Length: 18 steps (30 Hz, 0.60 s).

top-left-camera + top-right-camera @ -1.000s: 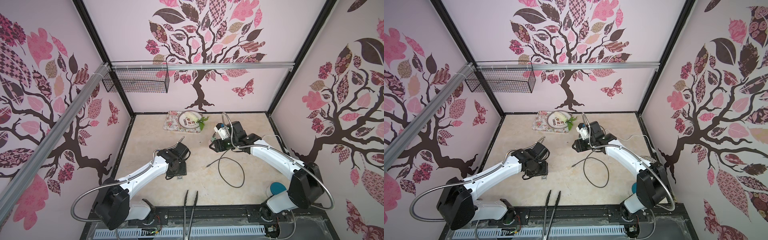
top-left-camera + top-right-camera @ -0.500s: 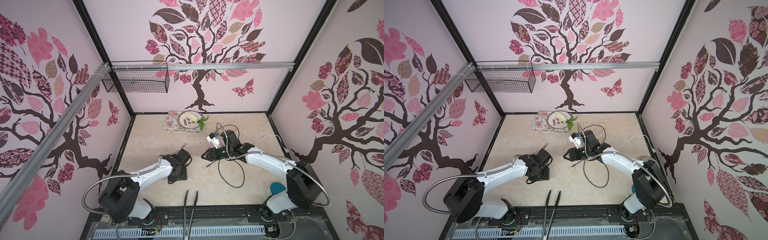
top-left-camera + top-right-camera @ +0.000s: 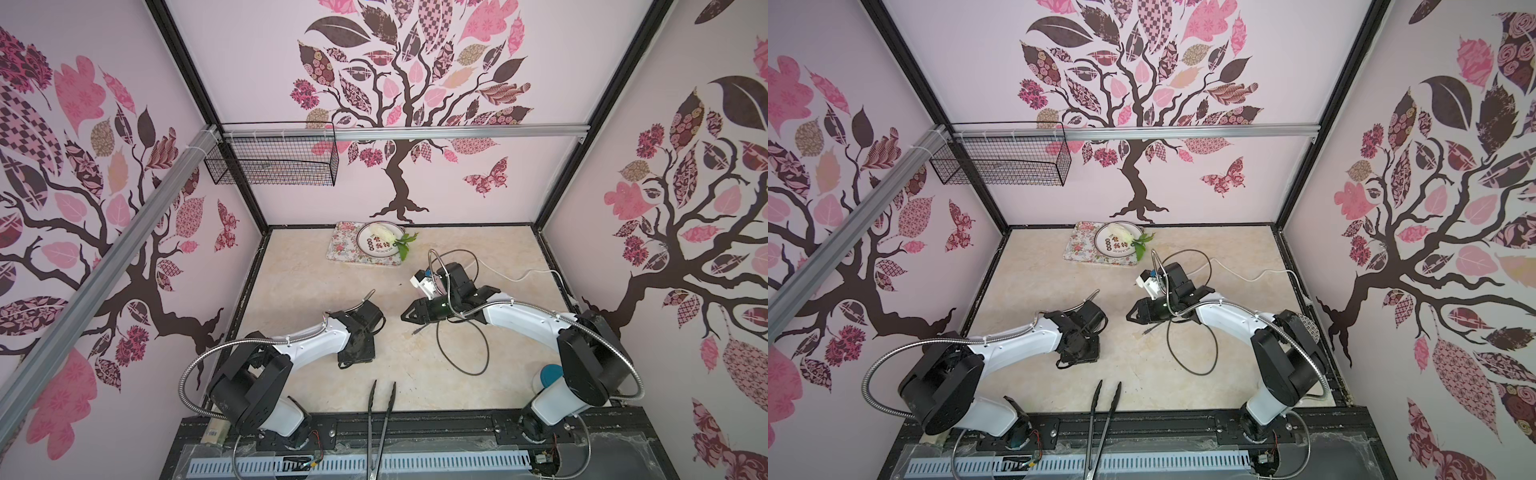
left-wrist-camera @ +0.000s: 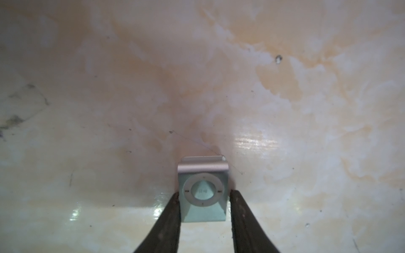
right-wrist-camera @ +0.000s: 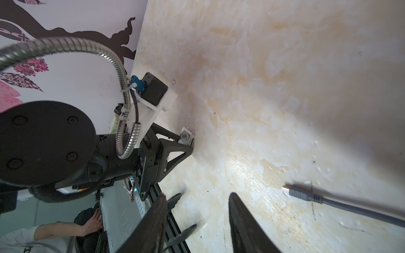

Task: Charge mp3
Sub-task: Pick up the MP3 player from the center of the board.

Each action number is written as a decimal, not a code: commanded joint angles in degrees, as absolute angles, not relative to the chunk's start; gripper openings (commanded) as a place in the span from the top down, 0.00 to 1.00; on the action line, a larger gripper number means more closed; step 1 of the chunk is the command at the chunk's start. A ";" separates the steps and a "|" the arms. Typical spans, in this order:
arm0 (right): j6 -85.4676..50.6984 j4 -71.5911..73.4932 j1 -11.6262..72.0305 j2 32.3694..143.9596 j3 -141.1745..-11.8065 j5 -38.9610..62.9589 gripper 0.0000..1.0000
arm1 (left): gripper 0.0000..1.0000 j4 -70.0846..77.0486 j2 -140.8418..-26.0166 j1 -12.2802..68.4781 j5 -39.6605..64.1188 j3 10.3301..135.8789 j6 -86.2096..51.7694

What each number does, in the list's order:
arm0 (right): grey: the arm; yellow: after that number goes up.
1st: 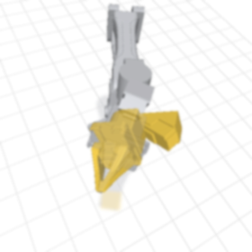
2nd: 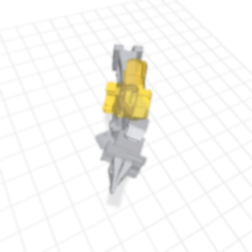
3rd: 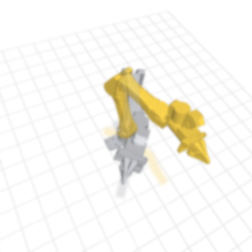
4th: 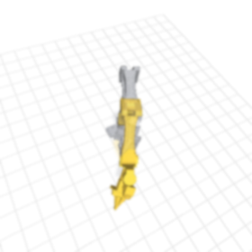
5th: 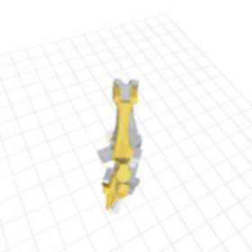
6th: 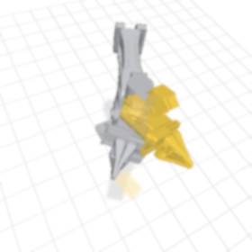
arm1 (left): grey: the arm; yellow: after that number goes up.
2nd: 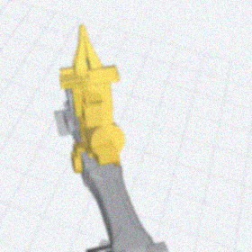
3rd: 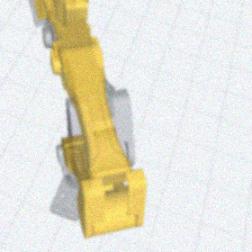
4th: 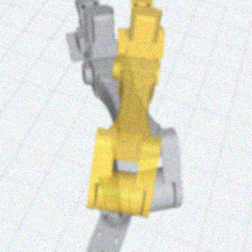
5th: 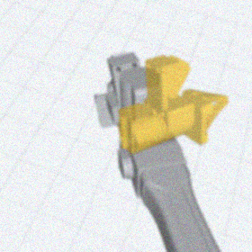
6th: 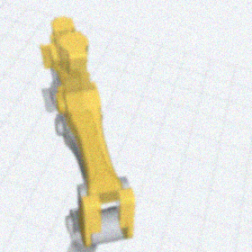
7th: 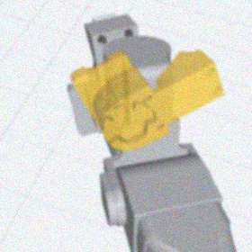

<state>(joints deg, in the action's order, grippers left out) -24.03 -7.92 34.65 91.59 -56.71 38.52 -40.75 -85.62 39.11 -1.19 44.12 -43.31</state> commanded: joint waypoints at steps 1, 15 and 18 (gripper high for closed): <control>-23.38 -8.34 34.89 92.72 -57.97 39.60 0.52 | 0.69 -39.43 -85.97 39.30 -1.90 42.60 -43.07; -24.34 0.45 35.07 96.58 -53.57 51.91 0.50 | 0.76 -32.05 -73.35 40.06 6.11 41.84 -29.78; -23.59 1.31 35.80 96.04 -52.99 51.92 0.50 | 0.76 -31.71 -71.52 39.99 8.46 43.19 -26.18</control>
